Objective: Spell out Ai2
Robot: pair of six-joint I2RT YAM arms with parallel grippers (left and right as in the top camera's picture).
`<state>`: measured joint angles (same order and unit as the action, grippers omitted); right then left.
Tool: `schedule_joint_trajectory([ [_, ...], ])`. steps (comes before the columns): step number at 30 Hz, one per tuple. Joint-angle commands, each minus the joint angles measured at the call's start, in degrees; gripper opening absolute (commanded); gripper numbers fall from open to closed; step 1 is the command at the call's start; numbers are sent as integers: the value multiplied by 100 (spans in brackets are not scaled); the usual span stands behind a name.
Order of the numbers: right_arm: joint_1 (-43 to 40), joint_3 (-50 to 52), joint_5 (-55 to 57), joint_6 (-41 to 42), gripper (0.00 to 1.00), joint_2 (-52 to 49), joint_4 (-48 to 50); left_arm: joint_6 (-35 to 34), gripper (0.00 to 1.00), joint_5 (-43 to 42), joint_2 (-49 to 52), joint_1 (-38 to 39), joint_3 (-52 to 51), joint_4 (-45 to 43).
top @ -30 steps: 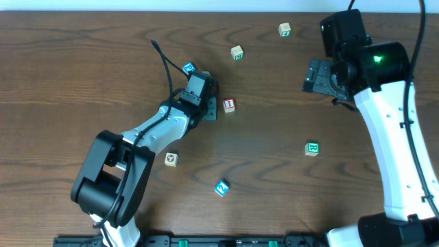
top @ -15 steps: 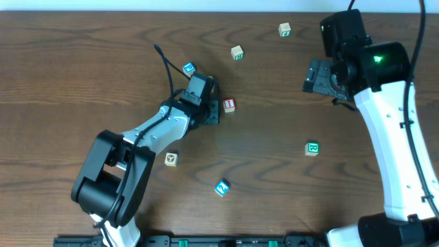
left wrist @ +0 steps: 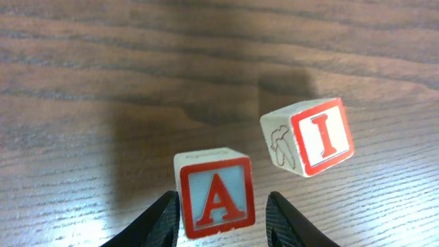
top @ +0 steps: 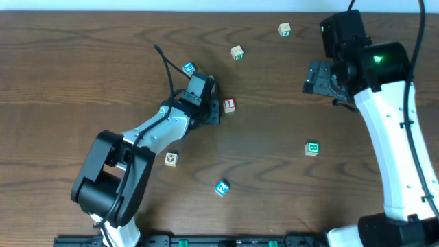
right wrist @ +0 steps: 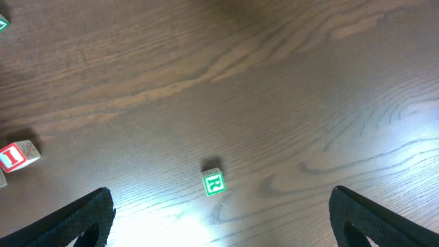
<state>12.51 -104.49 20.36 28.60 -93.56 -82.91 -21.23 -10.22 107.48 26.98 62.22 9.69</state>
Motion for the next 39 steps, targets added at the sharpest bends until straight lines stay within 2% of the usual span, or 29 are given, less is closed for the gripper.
schedule_joint_trajectory([
  [1, 20, 24, 85, -61, 99, 70, -31, -63, 42, 11, -269, 4, 63, 160],
  [8, 22, 26, 85, -61, 99, 70, -72, -59, 42, 396, -778, 4, 63, 929],
  [11, 22, 24, 83, -61, 99, 70, -70, -63, 34, 955, -828, 7, 61, 1246],
  [12, 22, 26, 83, -61, 99, 70, -70, -61, 32, 1097, -815, 4, 61, 1294],
  [18, 22, 26, 81, -59, 99, 70, -70, -63, 32, 1797, -780, 7, 50, 1355],
  [28, 22, 26, 81, -61, 99, 70, -70, -214, 31, 1652, -107, 7, 50, 1029],
  [39, 22, 26, 83, -61, 99, 70, -72, -284, 30, 1305, -24, 7, 50, 437],
])
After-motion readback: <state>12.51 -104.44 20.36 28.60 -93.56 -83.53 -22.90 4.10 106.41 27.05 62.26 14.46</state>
